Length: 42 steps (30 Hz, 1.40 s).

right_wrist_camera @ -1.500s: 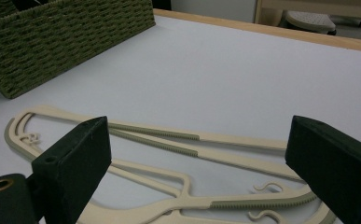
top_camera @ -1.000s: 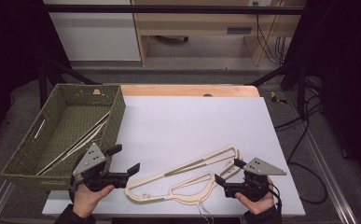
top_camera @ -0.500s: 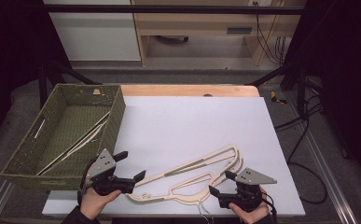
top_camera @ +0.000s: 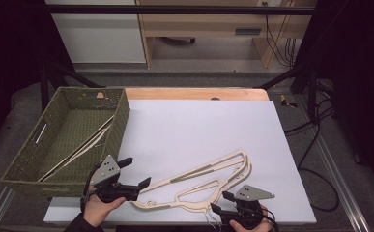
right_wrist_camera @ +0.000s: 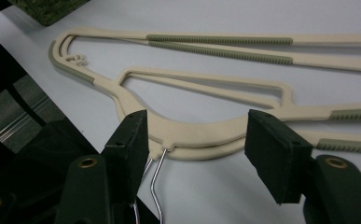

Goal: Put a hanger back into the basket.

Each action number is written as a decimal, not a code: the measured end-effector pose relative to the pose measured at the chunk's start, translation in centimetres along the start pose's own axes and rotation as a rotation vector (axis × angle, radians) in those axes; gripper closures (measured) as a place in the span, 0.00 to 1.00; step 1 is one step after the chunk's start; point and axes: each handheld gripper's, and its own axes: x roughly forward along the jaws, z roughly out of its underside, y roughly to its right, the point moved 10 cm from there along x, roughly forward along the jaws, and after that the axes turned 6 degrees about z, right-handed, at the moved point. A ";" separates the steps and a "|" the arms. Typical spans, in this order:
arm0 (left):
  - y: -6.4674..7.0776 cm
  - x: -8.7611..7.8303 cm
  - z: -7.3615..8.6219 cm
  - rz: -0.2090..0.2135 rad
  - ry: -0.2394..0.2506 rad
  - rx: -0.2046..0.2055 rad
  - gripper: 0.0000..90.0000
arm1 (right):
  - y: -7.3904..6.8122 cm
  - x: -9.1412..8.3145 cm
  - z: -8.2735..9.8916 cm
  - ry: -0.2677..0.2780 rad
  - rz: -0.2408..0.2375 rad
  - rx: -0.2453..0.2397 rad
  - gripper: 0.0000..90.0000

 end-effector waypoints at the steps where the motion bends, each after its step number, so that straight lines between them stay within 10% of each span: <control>1: 0.0 0.1 0.1 0.000 -0.004 -0.002 0.08 | 0.0 0.1 0.2 -0.009 -0.003 0.002 0.47; 24: 0.7 0.9 0.8 0.014 -0.038 0.011 0.08 | -2.3 2.0 2.8 -0.169 -0.035 0.036 0.87; 42: 1.9 2.1 1.4 0.038 -0.076 0.028 0.08 | -1.2 1.7 2.4 -0.181 0.081 0.108 0.99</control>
